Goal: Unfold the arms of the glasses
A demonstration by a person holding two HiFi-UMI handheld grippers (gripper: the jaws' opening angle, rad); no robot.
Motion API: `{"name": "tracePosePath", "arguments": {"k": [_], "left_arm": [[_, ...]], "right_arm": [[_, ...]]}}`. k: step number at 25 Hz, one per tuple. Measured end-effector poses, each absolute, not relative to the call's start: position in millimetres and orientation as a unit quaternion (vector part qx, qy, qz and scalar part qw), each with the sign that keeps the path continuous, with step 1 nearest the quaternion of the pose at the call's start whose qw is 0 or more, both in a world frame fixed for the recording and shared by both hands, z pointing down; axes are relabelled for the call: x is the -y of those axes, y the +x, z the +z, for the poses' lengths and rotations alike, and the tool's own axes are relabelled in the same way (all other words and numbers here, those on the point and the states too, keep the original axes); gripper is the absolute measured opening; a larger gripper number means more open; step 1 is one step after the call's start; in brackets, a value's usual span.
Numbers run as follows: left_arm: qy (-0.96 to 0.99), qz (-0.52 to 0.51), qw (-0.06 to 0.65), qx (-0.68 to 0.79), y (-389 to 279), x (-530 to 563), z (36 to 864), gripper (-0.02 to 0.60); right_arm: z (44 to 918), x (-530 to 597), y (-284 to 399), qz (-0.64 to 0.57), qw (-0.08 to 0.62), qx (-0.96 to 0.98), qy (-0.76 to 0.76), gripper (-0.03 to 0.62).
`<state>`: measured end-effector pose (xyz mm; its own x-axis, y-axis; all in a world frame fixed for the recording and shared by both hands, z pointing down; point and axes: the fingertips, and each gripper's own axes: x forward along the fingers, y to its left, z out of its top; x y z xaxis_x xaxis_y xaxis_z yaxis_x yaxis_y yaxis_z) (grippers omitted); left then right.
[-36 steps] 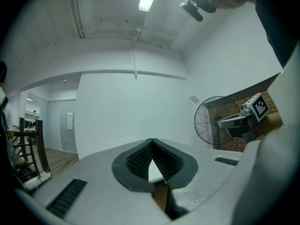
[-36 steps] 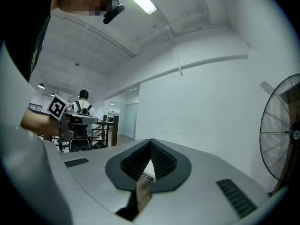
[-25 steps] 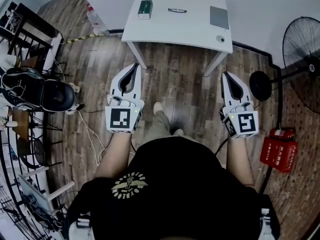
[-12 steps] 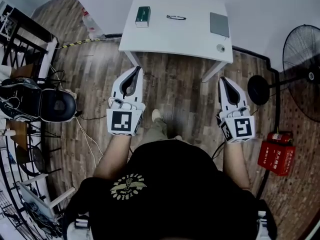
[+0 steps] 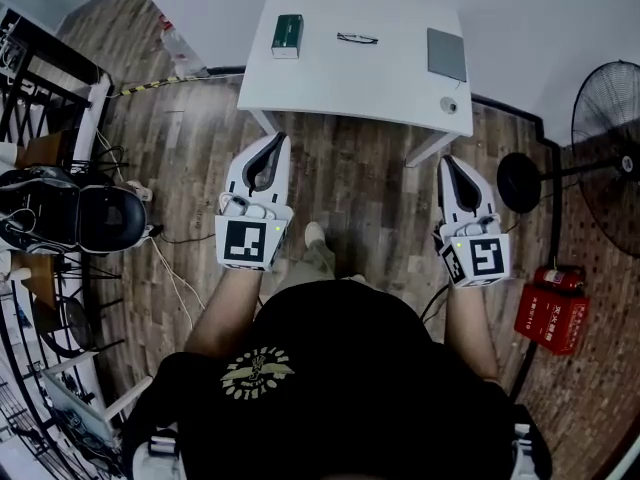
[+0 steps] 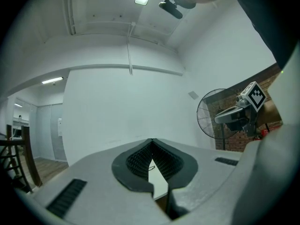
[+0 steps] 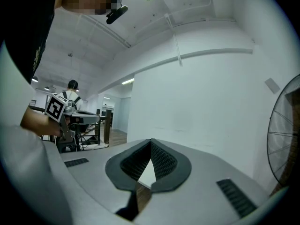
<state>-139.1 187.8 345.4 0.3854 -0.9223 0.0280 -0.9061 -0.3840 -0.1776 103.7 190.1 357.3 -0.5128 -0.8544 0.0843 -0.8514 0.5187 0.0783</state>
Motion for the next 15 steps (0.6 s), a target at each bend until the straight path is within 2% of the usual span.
{"name": "tracePosePath", "arguments": {"k": [15], "left_arm": [[-0.849,-0.061,0.070,-0.520,-146,-124,338,0.006]], "right_arm": [[353,-137,88,-0.006,0.056,0.860,0.507,0.000]]}}
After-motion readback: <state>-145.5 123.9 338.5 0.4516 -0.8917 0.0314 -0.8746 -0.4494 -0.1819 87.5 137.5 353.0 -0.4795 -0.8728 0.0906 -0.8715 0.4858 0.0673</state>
